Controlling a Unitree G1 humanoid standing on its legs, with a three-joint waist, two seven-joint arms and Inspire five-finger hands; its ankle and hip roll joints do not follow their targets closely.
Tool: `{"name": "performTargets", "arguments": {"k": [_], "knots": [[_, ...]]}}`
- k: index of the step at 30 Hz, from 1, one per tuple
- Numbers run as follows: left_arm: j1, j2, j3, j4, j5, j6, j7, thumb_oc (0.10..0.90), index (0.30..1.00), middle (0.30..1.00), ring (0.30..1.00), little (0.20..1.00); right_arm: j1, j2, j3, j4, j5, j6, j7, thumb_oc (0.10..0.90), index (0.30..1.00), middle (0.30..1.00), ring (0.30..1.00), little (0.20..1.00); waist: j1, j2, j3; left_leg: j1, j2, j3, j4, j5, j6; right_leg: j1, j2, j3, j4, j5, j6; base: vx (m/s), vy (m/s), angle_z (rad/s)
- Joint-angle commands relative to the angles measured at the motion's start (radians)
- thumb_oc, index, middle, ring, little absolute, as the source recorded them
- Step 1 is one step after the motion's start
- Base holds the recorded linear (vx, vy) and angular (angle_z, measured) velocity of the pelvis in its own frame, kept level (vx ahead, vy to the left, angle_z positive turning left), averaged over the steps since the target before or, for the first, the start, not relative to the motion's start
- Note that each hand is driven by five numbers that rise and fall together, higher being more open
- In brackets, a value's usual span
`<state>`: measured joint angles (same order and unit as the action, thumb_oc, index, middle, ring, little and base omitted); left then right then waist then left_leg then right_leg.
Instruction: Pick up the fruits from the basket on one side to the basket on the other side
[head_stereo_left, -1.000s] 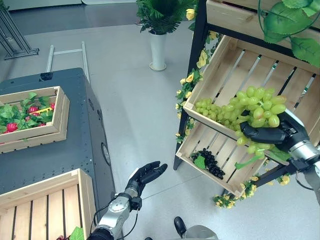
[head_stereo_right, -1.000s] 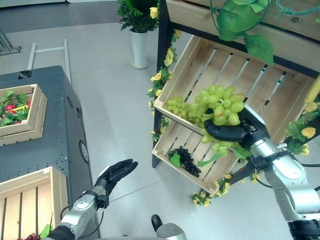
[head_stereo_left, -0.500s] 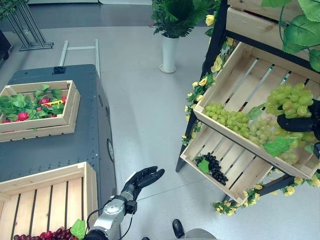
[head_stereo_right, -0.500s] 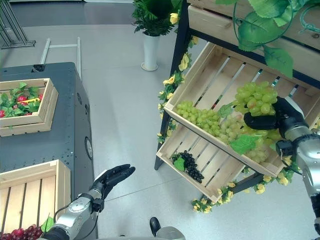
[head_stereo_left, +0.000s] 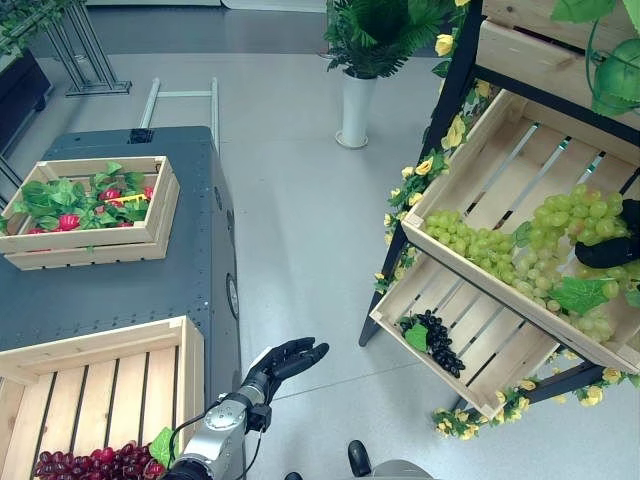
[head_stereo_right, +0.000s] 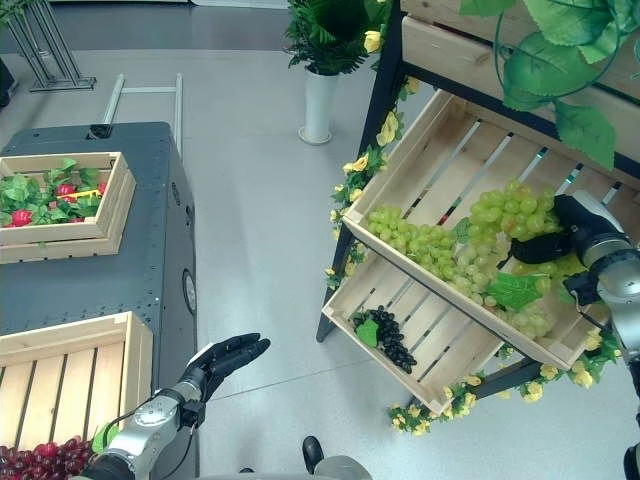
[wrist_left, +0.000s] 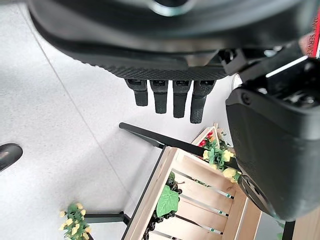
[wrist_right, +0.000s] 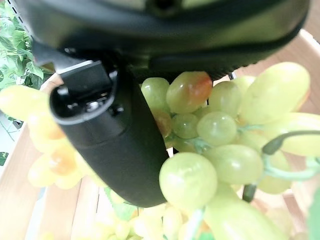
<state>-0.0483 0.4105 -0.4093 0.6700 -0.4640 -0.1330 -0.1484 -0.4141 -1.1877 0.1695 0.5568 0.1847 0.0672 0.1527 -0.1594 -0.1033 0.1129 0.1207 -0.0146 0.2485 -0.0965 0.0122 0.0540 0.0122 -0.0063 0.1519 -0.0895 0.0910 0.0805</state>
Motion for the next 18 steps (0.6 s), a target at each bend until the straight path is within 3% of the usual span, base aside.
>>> {"name": "performTargets", "arguments": {"k": [1, 8, 13, 14, 18], "knots": [[-0.080, 0.020, -0.041, -0.049, 0.006, -0.051, -0.031, 0.800, 0.900, 0.900, 0.900, 0.900, -0.195, -0.130, -0.013, 0.107, -0.053, -0.023, -0.026, 0.400, 0.300, 0.300, 0.300, 0.300, 0.051, -0.017, -0.064, 0.001, -0.022, -0.090, 0.009, -0.105, -0.019, 0.036, 0.047, -0.071, 0.002, -0.024, 0.013, 0.00, 0.000, 0.00], [-0.093, 0.022, -0.043, -0.057, -0.002, -0.034, -0.031, 0.800, 0.900, 0.900, 0.900, 0.900, -0.182, -0.100, -0.010, 0.162, -0.030, 0.020, 0.034, 0.400, 0.300, 0.300, 0.300, 0.300, 0.055, -0.017, -0.056, 0.000, -0.020, -0.093, 0.009, -0.104, -0.019, 0.039, 0.046, -0.077, 0.002, -0.024, 0.010, 0.00, 0.000, 0.00], [-0.087, 0.022, -0.041, -0.054, 0.001, -0.032, -0.035, 0.800, 0.900, 0.900, 0.900, 0.900, -0.184, -0.090, -0.018, 0.176, 0.002, 0.009, 0.041, 0.409, 0.314, 0.314, 0.314, 0.314, 0.055, -0.015, -0.056, 0.001, -0.019, -0.088, 0.009, -0.104, -0.019, 0.039, 0.045, -0.081, 0.002, -0.025, 0.010, 0.00, 0.000, 0.00], [-0.083, 0.022, -0.038, -0.055, 0.001, -0.035, -0.035, 0.800, 0.900, 0.900, 0.900, 0.900, -0.178, -0.092, -0.026, 0.172, 0.009, 0.012, 0.034, 0.800, 0.900, 0.900, 0.900, 0.900, 0.053, -0.015, -0.056, 0.002, -0.019, -0.086, 0.009, -0.105, -0.020, 0.039, 0.046, -0.079, 0.002, -0.026, 0.009, 0.00, 0.000, 0.00], [-0.077, 0.021, -0.032, -0.061, 0.001, -0.038, -0.033, 0.800, 0.900, 0.900, 0.900, 0.900, -0.151, -0.090, -0.056, 0.161, 0.023, 0.003, 0.018, 0.800, 0.900, 0.900, 0.900, 0.900, 0.049, -0.015, -0.057, 0.003, -0.019, -0.083, 0.009, -0.106, -0.019, 0.039, 0.047, -0.074, 0.002, -0.027, 0.008, 0.00, 0.000, 0.00]]}}
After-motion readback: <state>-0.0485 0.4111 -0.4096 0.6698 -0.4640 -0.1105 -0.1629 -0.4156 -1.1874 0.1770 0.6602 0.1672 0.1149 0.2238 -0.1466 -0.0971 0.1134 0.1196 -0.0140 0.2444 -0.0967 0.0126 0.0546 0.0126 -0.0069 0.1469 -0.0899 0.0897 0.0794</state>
